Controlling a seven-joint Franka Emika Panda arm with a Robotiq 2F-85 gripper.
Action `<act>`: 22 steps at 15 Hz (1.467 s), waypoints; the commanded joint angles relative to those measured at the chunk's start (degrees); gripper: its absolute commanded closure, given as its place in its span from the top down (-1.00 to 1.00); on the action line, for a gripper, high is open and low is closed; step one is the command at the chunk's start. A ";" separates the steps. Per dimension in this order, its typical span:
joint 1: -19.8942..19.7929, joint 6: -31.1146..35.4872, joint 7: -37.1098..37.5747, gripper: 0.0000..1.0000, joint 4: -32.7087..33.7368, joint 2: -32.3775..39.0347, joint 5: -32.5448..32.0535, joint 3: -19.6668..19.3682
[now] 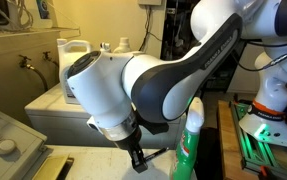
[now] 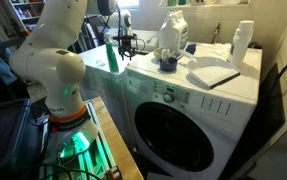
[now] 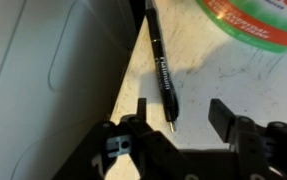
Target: Pick up the black pen on the left washing machine and put it in the white bowl on the right washing machine
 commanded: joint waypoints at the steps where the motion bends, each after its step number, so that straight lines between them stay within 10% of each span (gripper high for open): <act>1: 0.57 -1.02 -1.30 -0.15 3.27 3.16 -0.57 -1.55; 8: 0.74 -2.67 -2.52 -0.26 6.34 6.03 0.69 -1.46; 9: 0.82 -2.87 -2.59 -0.69 6.70 6.28 0.71 -1.50; 13: 1.03 -3.38 -1.79 -1.00 7.47 6.10 1.12 -1.61; 22: 1.59 -1.20 9.22 -0.93 3.02 -9.23 -8.58 -6.03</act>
